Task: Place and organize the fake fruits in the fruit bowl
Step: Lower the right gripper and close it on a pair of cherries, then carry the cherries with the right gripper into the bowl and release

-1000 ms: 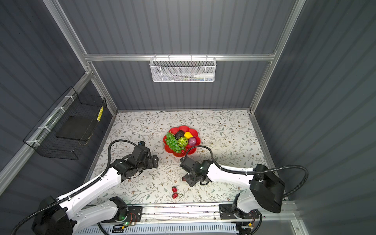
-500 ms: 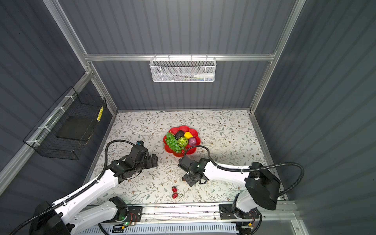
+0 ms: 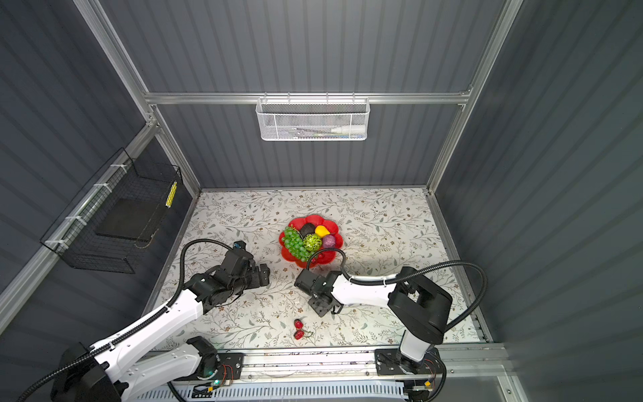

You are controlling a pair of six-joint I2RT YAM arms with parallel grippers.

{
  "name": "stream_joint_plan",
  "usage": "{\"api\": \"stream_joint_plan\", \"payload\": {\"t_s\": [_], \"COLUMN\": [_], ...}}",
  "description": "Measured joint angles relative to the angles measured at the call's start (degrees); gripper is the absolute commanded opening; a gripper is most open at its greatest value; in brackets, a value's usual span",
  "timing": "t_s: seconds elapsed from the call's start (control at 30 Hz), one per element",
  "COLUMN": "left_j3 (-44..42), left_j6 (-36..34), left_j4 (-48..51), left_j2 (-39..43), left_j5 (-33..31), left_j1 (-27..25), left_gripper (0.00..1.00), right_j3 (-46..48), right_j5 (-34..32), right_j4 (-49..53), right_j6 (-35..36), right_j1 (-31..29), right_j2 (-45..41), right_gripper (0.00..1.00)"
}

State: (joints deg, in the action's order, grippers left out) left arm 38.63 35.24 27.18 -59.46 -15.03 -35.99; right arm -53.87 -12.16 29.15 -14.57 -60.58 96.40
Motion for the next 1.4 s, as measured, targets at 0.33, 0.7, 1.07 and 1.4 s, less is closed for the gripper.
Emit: {"api": "stream_joint_plan", "payload": {"t_s": [0.33, 0.7, 1.07, 1.4], "left_j3": [0.0, 0.0, 0.0, 0.0], "left_j6": [0.0, 0.0, 0.0, 0.0], "left_j4": [-0.1, -0.2, -0.2, -0.2], "left_j2": [-0.9, -0.9, -0.7, -0.1], "left_j5": [0.0, 0.0, 0.0, 0.0], "left_j1": [0.0, 0.0, 0.0, 0.0], "left_gripper": [0.97, 0.97, 0.97, 0.97], "right_j3": [-0.2, 2.1, 2.5, -8.6], "right_j5": [-1.2, 1.6, 19.3, 28.4], "right_j4": [-4.2, -3.5, -3.8, -1.9], "right_j6": [0.5, -0.5, -2.3, 1.0], "right_j1": [-0.1, 2.2, 18.8, 32.7], "right_j2": [1.3, -5.8, -18.6, -10.7], "right_gripper": [0.20, 0.03, 0.04, 0.05]}}
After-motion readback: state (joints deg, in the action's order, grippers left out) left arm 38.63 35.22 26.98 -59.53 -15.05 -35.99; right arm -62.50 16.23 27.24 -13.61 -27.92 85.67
